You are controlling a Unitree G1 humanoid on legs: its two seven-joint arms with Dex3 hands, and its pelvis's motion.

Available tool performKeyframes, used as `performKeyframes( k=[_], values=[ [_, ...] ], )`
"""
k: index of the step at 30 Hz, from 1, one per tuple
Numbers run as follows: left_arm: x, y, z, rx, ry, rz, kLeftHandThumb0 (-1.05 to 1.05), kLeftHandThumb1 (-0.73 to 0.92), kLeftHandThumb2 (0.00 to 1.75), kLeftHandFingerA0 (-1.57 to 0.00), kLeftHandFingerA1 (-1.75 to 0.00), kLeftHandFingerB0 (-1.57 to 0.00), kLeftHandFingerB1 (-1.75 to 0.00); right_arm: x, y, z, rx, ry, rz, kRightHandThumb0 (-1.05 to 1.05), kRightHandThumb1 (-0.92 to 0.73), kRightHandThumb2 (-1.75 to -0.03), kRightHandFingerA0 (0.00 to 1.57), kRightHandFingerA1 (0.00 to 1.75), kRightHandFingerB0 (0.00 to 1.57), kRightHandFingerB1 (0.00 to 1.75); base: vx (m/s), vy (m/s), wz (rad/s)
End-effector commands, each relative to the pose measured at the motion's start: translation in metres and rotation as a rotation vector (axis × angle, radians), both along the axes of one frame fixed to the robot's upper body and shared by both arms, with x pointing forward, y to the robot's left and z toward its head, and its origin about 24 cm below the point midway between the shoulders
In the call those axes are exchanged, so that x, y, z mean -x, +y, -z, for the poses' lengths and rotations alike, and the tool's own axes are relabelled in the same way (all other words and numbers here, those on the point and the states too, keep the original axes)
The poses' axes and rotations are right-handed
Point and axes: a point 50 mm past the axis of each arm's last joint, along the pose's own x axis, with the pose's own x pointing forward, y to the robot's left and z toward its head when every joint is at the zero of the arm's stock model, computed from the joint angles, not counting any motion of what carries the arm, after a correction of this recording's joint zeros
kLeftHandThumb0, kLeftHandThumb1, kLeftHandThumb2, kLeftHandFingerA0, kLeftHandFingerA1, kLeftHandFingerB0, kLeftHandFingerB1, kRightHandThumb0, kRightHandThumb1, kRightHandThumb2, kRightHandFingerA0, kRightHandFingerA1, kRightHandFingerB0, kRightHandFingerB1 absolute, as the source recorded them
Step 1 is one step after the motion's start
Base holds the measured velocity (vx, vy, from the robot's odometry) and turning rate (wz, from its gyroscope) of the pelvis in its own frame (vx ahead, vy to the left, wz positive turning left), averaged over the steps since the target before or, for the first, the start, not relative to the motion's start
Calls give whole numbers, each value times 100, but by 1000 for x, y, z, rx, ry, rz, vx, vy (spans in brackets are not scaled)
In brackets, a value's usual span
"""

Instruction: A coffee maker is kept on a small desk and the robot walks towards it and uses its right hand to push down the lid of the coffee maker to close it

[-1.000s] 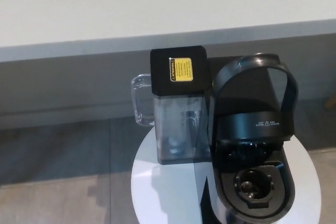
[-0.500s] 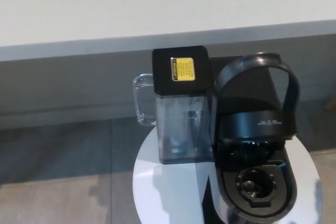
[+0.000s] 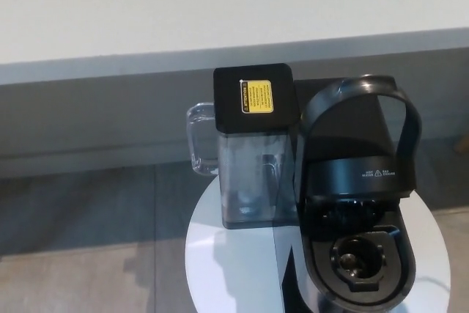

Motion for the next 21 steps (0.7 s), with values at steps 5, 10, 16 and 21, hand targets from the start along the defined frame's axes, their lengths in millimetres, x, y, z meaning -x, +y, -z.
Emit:
performKeyframes(
  k=[5, 10, 16, 21],
  values=[
    [3, 10, -5, -29, -23, -46, -84, 59, 103, -1, -24, -10, -32, -24, 27, -37, 60, 66, -79, -102, -92, -72, 14, 55, 5, 32, 0, 0, 0],
    [4, 10, -5, -38, -20, -44, -90, 64, 105, -5, -19, -12, -28, -30, 40, -42, 70, 72, -120, -99, -92, -71, 19, 57, 7, 34, 0, 0, 0],
    [-4, 12, -8, -76, -45, -21, -84, 84, 66, -2, -36, -12, -27, -35, 54, -36, 114, 100, -173, -94, -92, -73, 23, 58, 9, 36, 0, 0, 0],
    [-44, 18, -20, -91, -181, -17, -86, 81, 65, -8, -42, -15, -30, -32, 72, -9, 202, 204, -247, -93, -90, -68, 23, 51, 22, 32, 0, 0, 0]
  ],
)
